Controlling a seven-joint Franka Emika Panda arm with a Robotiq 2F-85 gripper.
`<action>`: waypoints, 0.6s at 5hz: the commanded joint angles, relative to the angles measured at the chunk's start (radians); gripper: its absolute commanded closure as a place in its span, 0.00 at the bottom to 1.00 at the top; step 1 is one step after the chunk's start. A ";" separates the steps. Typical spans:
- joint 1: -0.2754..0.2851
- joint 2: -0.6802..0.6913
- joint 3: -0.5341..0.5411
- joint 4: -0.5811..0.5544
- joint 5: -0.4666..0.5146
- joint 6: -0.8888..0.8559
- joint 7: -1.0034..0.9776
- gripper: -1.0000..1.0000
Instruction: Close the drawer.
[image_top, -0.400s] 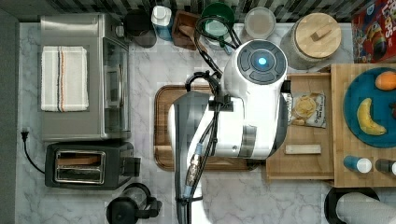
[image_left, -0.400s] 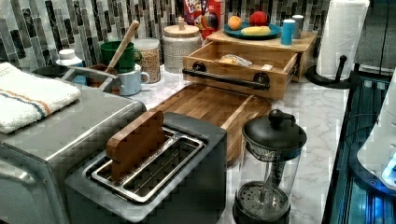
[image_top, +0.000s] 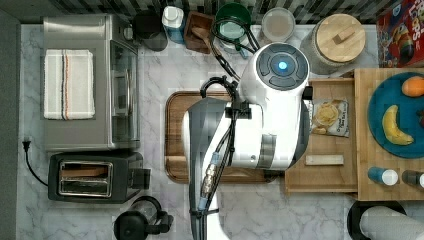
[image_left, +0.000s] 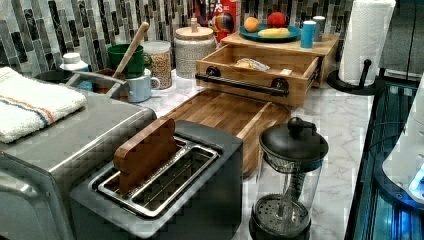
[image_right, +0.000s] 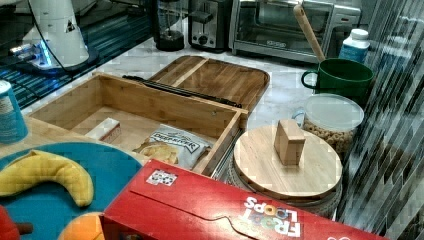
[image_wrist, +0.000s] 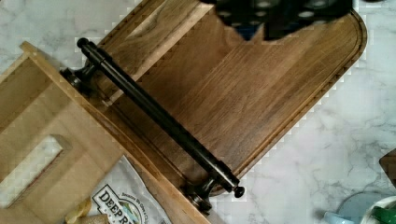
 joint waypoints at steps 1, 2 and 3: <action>0.030 -0.036 0.032 -0.085 -0.009 0.080 -0.121 0.00; 0.047 -0.065 0.056 -0.165 0.030 0.147 -0.308 0.00; 0.063 -0.116 0.067 -0.285 0.034 0.282 -0.447 0.00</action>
